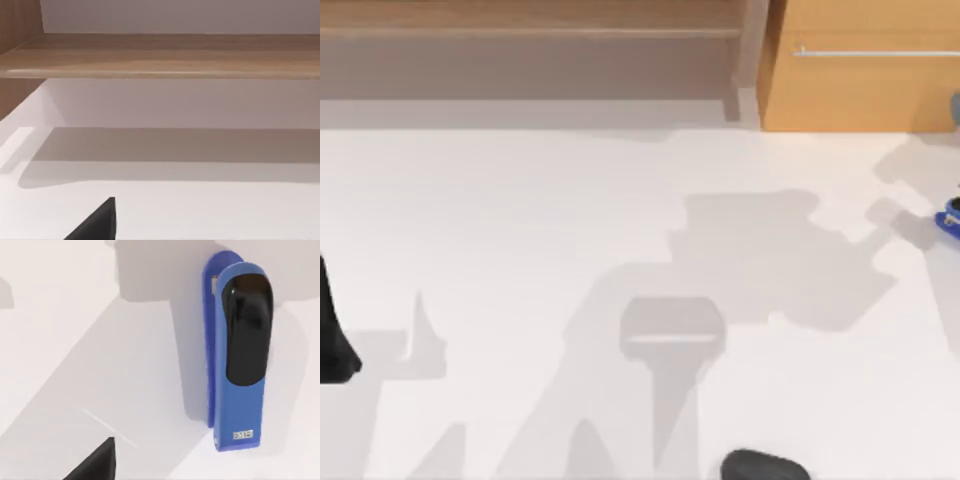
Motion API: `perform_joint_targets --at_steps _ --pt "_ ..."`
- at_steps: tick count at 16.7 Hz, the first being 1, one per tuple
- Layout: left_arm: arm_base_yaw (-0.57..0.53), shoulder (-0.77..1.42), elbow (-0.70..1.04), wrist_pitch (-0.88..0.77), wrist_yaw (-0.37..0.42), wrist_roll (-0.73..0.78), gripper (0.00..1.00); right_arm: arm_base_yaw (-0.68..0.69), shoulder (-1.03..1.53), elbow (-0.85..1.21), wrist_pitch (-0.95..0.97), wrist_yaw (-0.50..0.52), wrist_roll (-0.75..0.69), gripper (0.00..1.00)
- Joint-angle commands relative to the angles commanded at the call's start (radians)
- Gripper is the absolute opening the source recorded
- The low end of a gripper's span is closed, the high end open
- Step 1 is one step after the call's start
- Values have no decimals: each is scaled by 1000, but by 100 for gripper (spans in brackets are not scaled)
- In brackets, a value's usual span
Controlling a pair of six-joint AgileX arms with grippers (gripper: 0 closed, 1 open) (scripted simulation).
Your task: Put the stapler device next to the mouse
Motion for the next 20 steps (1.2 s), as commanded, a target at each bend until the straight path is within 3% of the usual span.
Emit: perform_joint_targets --at_steps 7,13,20 --pt "0 0 0 0 0 0 100 -7 219 199 -124 -17 -93 100" --pt "0 0 0 0 0 0 100 -3 218 193 -119 -17 -92 100" --pt "0 0 0 0 0 0 100 -6 277 90 43 -17 -92 100"
